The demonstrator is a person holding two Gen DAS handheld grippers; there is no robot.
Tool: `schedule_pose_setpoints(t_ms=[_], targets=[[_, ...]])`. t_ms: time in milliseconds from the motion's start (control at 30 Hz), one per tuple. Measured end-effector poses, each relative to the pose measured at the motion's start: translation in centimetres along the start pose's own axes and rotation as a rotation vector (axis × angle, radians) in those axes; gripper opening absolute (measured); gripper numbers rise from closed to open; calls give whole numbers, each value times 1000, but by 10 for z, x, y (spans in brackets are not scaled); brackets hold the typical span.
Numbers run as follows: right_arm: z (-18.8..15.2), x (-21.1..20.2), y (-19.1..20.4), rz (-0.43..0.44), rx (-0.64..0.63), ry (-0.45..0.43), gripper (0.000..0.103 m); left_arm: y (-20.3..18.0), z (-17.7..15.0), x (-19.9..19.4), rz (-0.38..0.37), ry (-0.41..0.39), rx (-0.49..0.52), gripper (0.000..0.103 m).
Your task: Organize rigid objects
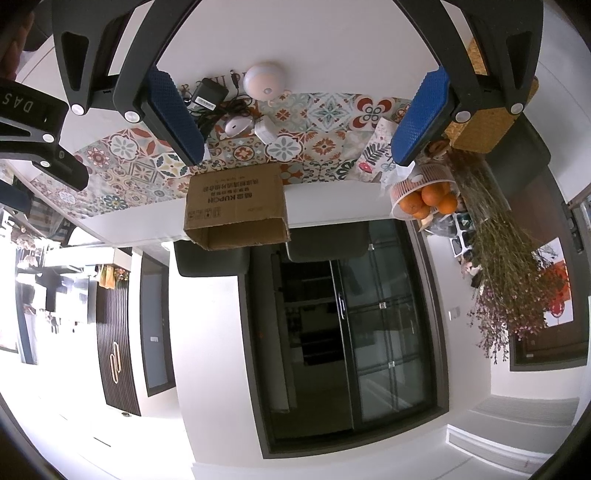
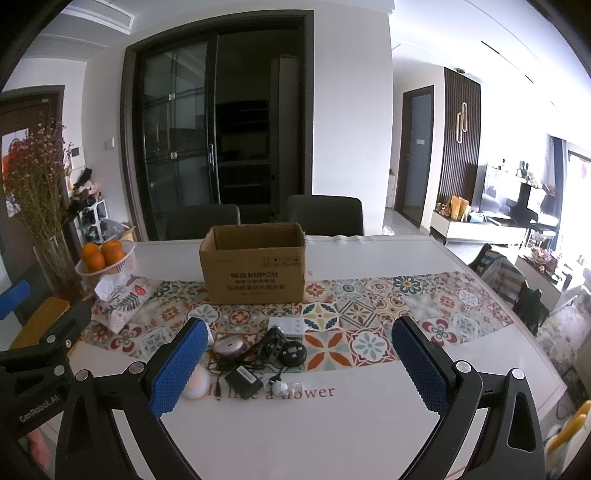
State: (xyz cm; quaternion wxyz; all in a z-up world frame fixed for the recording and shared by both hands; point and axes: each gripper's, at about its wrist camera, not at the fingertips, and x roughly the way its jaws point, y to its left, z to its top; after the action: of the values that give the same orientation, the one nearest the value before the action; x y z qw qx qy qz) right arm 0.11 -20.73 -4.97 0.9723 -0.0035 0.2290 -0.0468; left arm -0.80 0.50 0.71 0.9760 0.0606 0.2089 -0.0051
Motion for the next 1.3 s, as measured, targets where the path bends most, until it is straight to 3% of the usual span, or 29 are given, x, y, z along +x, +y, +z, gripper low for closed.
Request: schedule_pose_setpoints(t_ms=[400,800,1300], targets=[[-6,6,0,3,1,14,101,0,-3,9,-14,23,0,103],[-23,32,7,11,15,101,101,-1,-20,29,-42,108,10,103],[-58,89,12,32,17,270,101,-12,-61,85,-88,304,-4,103]])
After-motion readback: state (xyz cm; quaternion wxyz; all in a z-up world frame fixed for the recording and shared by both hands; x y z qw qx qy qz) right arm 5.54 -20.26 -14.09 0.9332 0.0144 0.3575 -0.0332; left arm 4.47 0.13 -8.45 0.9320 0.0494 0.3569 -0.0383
